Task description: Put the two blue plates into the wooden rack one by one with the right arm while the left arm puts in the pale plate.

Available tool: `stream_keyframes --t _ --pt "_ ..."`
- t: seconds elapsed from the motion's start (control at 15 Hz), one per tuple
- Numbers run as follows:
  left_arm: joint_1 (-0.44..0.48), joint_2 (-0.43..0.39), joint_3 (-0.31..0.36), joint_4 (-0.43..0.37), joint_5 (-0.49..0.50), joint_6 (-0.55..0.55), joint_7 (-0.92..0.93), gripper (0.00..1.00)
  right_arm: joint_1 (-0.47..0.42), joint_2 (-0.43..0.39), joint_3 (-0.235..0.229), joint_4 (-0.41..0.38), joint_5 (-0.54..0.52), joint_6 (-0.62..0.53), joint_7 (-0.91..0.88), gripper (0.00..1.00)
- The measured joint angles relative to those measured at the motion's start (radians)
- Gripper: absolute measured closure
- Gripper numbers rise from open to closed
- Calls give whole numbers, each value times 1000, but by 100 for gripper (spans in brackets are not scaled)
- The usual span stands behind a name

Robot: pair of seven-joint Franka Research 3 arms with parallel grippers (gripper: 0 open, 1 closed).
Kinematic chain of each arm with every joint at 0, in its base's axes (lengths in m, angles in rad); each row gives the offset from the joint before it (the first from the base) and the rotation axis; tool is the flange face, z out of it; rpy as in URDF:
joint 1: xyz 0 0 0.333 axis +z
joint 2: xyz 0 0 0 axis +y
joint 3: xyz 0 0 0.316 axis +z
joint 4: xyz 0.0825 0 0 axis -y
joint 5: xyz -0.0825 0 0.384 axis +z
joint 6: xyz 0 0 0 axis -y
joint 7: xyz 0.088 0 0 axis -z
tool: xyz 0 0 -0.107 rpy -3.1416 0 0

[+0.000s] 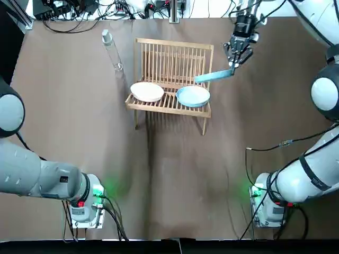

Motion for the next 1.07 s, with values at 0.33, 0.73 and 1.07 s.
stream_keyframes --t 0.33,0.73,1.07 --pt "0 1 0 -1 0 0 0 0 77 8 0 -116 84 215 95 97" --pt "1 12 0 -1 0 0 0 0 139 17 0 -207 99 297 106 97" --pt "0 13 -1 -1 0 0 0 0 150 37 -1 -209 103 303 107 93"
